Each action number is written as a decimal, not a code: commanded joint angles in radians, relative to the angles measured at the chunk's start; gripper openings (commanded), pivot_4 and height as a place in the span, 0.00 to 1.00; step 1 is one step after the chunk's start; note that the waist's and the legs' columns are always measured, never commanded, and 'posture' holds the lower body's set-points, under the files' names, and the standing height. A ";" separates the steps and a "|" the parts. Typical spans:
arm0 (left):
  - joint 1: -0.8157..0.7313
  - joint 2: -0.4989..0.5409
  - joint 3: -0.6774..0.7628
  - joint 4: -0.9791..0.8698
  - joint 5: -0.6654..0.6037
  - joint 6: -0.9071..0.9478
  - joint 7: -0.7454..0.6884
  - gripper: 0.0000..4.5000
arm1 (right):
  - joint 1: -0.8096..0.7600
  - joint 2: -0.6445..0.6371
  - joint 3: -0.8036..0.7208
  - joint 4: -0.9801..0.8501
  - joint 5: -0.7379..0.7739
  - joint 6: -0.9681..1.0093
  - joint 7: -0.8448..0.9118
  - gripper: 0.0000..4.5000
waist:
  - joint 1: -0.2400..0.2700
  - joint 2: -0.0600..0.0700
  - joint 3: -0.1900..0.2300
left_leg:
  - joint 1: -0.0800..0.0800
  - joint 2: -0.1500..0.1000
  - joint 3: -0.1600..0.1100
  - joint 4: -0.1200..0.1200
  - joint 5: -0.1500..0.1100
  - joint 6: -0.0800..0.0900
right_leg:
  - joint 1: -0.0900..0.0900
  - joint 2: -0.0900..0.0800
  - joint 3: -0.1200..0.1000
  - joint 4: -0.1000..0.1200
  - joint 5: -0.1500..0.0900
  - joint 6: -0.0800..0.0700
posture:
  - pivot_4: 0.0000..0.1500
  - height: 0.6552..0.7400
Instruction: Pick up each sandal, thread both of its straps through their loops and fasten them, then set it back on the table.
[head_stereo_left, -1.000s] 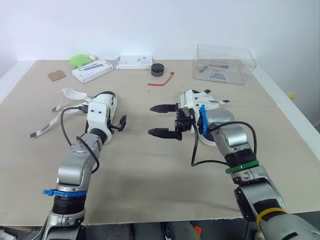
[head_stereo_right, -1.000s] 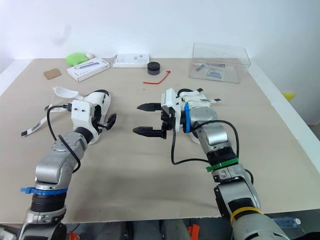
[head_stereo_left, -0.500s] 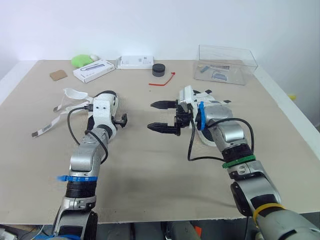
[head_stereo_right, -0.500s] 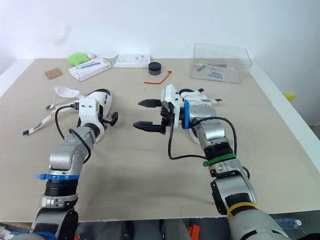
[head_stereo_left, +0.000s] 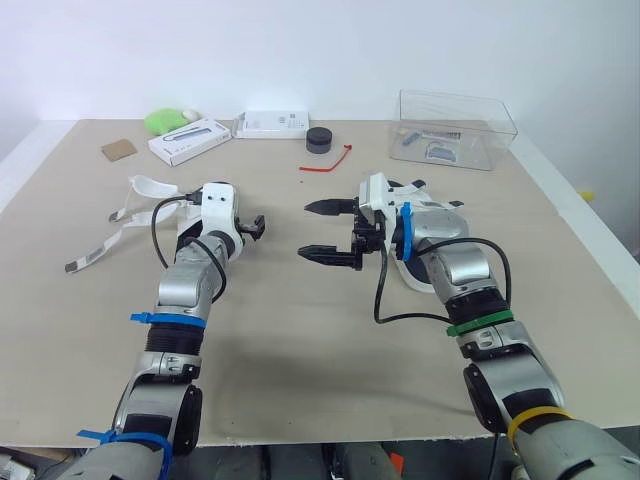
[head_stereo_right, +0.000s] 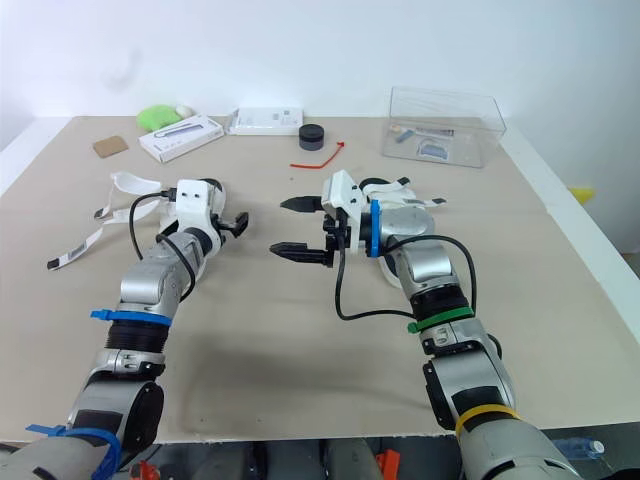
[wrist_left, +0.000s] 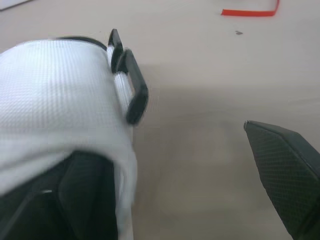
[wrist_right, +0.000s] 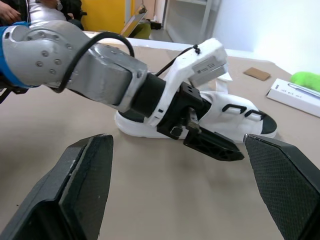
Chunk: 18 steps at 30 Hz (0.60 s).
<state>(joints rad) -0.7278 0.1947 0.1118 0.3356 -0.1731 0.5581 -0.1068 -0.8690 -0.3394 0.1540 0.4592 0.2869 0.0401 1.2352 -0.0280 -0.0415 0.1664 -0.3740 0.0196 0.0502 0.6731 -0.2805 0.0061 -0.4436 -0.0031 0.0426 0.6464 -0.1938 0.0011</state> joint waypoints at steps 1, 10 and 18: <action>-0.040 0.040 0.044 0.077 0.004 -0.054 0.000 0.89 | 0.001 -0.004 -0.037 -0.028 0.018 0.004 -0.010 1.00 | -0.001 0.000 0.000 | 0.000 0.000 0.000 0.000 0.000 0.000 | 0.000 0.000 0.000 0.000 0.000 0.000 | 1.00 1.00; -0.020 0.117 0.018 0.096 0.015 -0.120 -0.106 0.00 | -0.017 -0.011 -0.055 -0.029 0.034 0.142 -0.057 1.00 | -0.002 0.000 0.000 | 0.000 0.000 0.000 0.000 0.000 -0.001 | 0.000 -0.001 0.000 0.001 0.000 0.000 | 1.00 1.00; 0.231 0.234 -0.012 -0.289 -0.062 -0.083 -0.352 0.00 | -0.025 -0.023 -0.058 -0.028 0.013 0.153 -0.070 1.00 | -0.013 0.000 0.000 | -0.002 0.001 0.001 -0.001 -0.002 -0.004 | -0.002 -0.001 0.000 0.001 0.000 -0.001 | 1.00 1.00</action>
<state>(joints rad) -0.5063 0.4073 0.1017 0.1430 -0.2068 0.4769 -0.4047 -0.8720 -0.3563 0.1172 0.4578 0.2910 0.1977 1.1709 -0.0413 -0.0414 0.1664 -0.3759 0.0206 0.0509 0.6718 -0.2822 0.0024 -0.4462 -0.0040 0.0422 0.6470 -0.1943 0.0001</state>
